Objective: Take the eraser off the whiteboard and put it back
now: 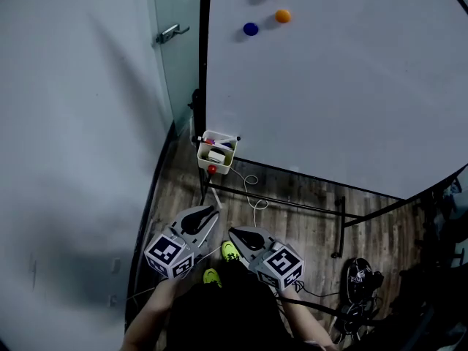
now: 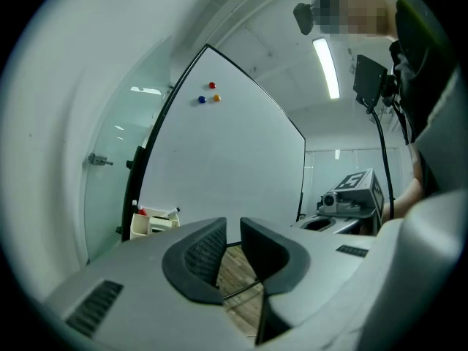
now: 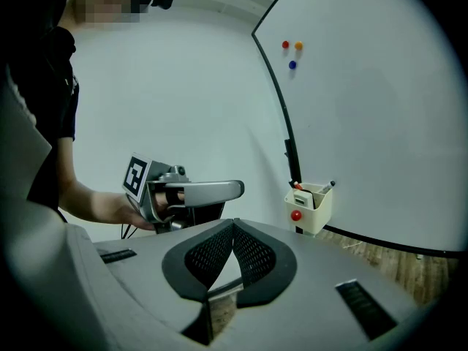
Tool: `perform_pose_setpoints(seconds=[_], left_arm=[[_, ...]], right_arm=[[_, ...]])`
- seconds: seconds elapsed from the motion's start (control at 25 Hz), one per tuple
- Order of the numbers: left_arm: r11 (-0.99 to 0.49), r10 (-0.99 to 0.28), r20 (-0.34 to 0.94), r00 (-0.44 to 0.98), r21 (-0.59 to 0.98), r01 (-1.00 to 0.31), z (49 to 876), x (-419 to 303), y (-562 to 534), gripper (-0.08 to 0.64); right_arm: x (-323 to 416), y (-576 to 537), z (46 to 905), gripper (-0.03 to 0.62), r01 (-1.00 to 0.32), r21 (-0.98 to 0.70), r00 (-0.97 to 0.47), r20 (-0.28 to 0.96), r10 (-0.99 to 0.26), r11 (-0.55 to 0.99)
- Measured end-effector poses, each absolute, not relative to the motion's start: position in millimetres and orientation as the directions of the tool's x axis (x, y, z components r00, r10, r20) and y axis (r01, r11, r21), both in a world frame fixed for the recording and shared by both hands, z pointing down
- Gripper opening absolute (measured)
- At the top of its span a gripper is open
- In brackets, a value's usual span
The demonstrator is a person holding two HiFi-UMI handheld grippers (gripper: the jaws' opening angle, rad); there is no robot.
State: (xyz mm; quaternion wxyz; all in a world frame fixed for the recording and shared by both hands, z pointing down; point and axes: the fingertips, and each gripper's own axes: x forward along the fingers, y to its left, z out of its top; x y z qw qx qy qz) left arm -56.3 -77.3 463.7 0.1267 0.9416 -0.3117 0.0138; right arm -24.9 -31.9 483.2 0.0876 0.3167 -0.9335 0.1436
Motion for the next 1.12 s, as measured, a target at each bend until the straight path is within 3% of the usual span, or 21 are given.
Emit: perform_pose_setpoints(seconds=[1.12], left_arm=[[-0.637, -0.688, 0.270, 0.674, 0.219, -0.739, 522, -41, -215, 0.302]], right_arm=[[15, -129, 513, 0.026, -0.545, -0.291, -0.828, 0.336, -0.449, 0.787]])
